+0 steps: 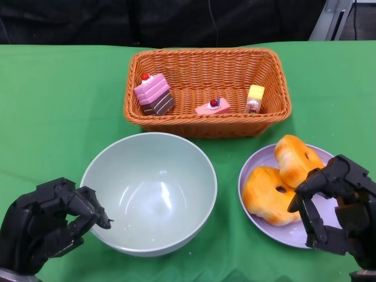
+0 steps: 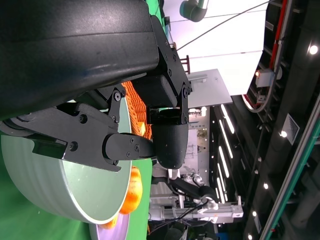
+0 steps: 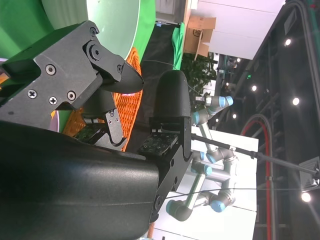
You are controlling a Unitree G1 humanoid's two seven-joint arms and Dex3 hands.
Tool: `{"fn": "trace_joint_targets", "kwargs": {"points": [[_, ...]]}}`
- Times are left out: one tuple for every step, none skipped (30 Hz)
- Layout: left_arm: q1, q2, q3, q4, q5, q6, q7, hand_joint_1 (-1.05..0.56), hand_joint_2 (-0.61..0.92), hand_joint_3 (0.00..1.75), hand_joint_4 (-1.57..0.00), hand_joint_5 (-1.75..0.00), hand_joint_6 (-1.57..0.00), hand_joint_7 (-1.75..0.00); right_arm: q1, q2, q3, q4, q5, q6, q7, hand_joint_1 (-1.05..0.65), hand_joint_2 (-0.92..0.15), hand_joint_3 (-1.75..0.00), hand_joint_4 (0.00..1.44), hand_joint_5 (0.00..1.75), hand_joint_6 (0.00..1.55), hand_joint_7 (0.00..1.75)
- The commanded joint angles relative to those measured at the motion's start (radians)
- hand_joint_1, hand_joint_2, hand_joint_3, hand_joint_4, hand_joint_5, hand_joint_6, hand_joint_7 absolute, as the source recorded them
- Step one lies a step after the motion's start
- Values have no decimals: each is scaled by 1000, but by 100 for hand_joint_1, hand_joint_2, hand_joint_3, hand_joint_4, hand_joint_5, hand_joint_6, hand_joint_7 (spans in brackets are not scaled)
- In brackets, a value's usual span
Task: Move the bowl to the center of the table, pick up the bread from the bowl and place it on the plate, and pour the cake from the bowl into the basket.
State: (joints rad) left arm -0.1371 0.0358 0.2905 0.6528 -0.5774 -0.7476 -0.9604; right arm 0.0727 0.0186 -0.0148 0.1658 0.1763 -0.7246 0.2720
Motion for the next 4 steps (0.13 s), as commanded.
{"fn": "trace_joint_targets", "kwargs": {"points": [[1,9,12,3,2,-9,0,-11,92,36,-80,-142,-89,-113,6,-4,-1,-15,7,1,-4,-7,-44,-117,75,154,66,133],[0,9,12,3,1,-7,-1,-11,92,36,-80,-142,-89,-113,4,-5,-2,-12,8,0,-2,-6,-44,-117,75,154,66,133],[0,9,13,3,1,-6,1,-11,92,35,-80,-142,-89,-113,4,-6,-3,-10,9,1,-2,-6,-44,-116,75,155,66,133],[0,9,13,3,2,-5,2,-11,92,35,-80,-142,-89,-113,4,-6,-3,-9,8,2,-2,-6,-44,-116,75,155,66,133]]}}
